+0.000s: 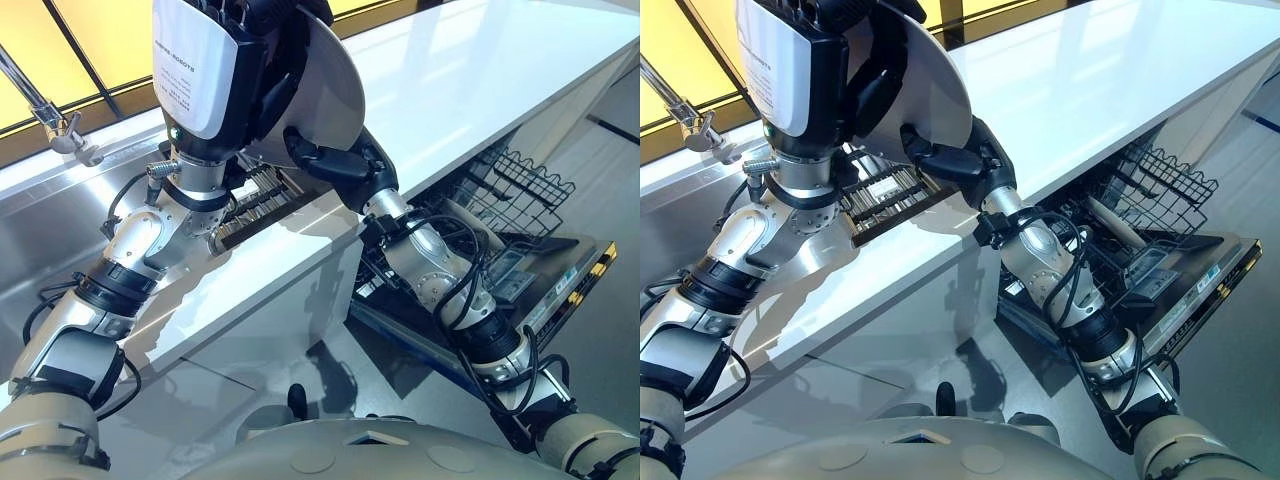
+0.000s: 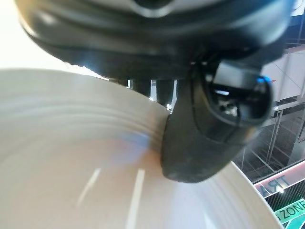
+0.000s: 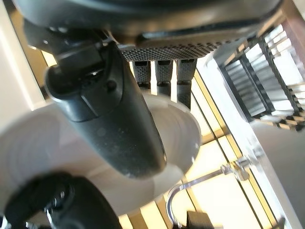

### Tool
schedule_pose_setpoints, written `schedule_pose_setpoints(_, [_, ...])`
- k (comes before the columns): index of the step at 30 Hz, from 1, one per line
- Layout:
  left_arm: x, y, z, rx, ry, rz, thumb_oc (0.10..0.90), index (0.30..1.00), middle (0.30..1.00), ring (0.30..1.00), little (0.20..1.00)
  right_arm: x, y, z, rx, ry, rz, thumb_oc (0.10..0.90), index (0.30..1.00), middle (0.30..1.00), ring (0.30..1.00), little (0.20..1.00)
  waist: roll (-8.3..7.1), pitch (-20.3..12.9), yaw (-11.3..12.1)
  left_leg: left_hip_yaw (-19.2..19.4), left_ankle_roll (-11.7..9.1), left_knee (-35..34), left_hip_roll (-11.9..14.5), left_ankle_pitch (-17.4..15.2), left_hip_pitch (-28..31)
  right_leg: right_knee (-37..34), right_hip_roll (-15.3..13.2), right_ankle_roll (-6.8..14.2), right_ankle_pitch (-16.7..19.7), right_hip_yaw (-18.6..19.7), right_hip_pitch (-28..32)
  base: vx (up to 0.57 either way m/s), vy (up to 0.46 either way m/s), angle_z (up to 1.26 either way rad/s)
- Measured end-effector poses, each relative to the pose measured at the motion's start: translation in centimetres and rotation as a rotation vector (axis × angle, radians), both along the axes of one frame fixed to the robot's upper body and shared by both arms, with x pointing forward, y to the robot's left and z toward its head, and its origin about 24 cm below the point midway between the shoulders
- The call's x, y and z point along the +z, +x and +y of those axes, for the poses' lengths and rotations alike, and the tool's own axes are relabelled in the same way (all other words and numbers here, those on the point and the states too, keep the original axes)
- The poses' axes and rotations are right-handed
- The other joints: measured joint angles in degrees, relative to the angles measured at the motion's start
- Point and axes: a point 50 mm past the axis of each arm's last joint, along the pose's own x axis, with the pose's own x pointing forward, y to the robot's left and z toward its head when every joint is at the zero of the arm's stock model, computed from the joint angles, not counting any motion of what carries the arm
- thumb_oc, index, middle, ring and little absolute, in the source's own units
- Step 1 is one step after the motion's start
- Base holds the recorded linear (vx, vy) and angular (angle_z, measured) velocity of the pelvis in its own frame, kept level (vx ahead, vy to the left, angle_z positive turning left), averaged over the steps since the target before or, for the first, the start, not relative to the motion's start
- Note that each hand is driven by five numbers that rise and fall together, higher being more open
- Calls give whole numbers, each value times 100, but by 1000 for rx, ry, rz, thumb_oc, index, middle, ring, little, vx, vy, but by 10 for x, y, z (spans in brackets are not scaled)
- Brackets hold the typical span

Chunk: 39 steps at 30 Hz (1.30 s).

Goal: Pick up plates and place into dishwasher.

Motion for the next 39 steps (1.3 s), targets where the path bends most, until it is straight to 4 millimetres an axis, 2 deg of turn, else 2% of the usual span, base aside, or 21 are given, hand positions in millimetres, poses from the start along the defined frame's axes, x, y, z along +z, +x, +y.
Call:
schedule_pose_setpoints(1, [0, 1, 1, 11, 1, 8, 547, 684, 684, 684, 647, 0, -1, 1, -1, -21, -15, 100, 300, 300, 300, 200, 0, 0, -4, -25, -16, -1, -1, -10, -9, 0, 5, -5, -3, -4, 3, 22, 6, 12])
schedule_pose_setpoints(2, [0, 1, 3, 21, -4, 16, 800, 900, 900, 900, 900, 0, -1, 2, -7, -33, -25, 100, 300, 300, 300, 200, 0, 0, -13, -45, -19, -1, 0, -10, -24, 0, 10, -6, -4, -9, 0, 14, 5, 13])
schedule_pose_setpoints(5, [-2, 1, 4, 13, -33, 68, 800, 900, 900, 900, 900, 0, 0, -1, -43, -49, -45, 100, 300, 300, 300, 200, 0, 0, 8, -114, -17, 0, -6, 25, -83, 0, 22, -20, -13, -13, -15, -14, 13, 16])
schedule_pose_setpoints(7, [-2, -1, 6, -34, -66, 187, 800, 900, 900, 900, 900, 0, 2, -6, -97, -74, -52, 100, 300, 300, 300, 200, 0, 0, 36, -137, -20, 0, -9, 29, -84, 0, 25, -29, -18, -15, -7, 16, 14, 10])
schedule_pose_setpoints(10, [-12, -5, 15, -113, -158, 390, 800, 900, 900, 900, 900, -1, 9, -25, -203, -59, -49, 100, 300, 300, 300, 200, 0, 0, 49, -159, -21, -1, -12, 31, -88, 0, 26, -35, -23, -25, -1, 9, 7, 3])
schedule_pose_setpoints(14, [-30, -4, 36, -119, -288, 609, 800, 900, 900, 900, 900, -5, 12, -73, -446, 29, -26, 100, 300, 300, 300, 200, 2, 1, 104, -194, -26, -1, -12, 34, -104, 0, 30, -49, -32, -61, -5, 18, -4, 4])
schedule_pose_setpoints(19, [-54, -5, 82, 13, -454, 762, 800, 900, 900, 900, 900, -9, 11, -144, -804, 103, -19, 100, 300, 300, 300, 200, 5, 3, 152, -239, -33, -1, -14, 40, -142, -3, 37, -71, -47, -121, -20, 35, -7, 5])
schedule_pose_setpoints(23, [-66, -8, 103, 61, -525, 822, 800, 900, 900, 900, 900, -18, 5, -176, -960, 110, 1, 100, 300, 300, 300, 200, 8, 5, 178, -242, -34, -11, -8, 40, -141, -5, 44, -83, -58, -131, -14, -2, -1, 1])
schedule_pose_setpoints(25, [-72, -9, 114, 83, -570, 850, 800, 900, 900, 900, 900, -23, 2, -189, -1066, 26, -6, 100, 300, 300, 300, 200, 13, 8, 177, -241, -39, -2, -6, 38, -140, -3, 47, -85, -59, -126, -19, 0, 0, 0])
schedule_pose_setpoints(29, [-80, -13, 124, 103, -619, 877, 800, 900, 900, 900, 900, -31, -7, -218, -1276, -260, -39, 100, 300, 300, 300, 200, 22, 15, 182, -241, -55, -24, -9, 23, -145, -8, 42, -85, -60, -125, -21, 21, 0, 0])
schedule_pose_setpoints(32, [-84, -18, 131, 117, -659, 887, 800, 900, 900, 900, 900, -39, -22, -243, -1404, -514, -44, 100, 300, 300, 300, 200, 25, 19, 176, -240, -60, -26, -4, 17, -139, -10, 46, -85, -62, -122, -16, 14, -2, 0])
schedule_pose_setpoints(35, [-87, -22, 135, 126, -669, 899, 800, 900, 900, 900, 900, -58, -38, -269, -1500, -752, 34, 100, 300, 300, 300, 200, 24, 24, 173, -243, -45, -26, -3, 29, -132, -6, 49, -86, -63, -122, -6, 26, -15, 0])
schedule_pose_setpoints(39, [-93, -25, 137, 128, -664, 933, 800, 900, 900, 900, 900, -98, -63, -289, -1487, -1006, 228, 100, 300, 300, 300, 200, 26, 35, 162, -247, -44, -26, 0, 30, -130, -5, 53, -86, -63, -122, -4, 0, -8, 0])
